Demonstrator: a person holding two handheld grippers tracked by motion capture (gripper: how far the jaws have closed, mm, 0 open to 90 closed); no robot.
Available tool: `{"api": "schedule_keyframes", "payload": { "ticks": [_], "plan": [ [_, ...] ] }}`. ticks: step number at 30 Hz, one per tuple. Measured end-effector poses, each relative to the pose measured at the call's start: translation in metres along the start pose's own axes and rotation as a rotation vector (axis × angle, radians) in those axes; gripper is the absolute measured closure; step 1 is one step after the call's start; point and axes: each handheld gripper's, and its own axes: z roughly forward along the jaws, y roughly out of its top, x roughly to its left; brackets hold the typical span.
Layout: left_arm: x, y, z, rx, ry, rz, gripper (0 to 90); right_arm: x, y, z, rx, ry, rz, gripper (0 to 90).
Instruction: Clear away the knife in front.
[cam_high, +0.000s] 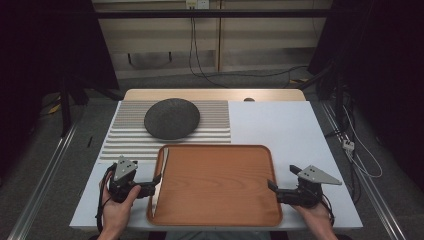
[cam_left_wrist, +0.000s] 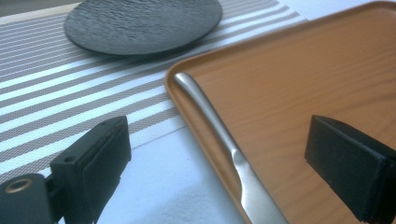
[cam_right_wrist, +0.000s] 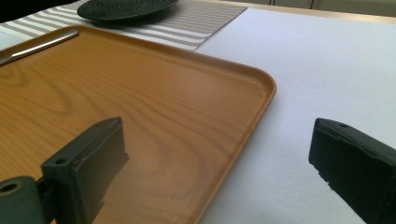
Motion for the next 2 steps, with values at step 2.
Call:
{"api": "schedule_keyframes", "payload": {
  "ticks": [2],
  "plan": [
    [-0.0023,0.0007,0.0005,-0.001,0.007,0.026,7.1,-0.0005,0.0000,0.0001,0.002,-0.002,0.000,3.5]
  ]
}}
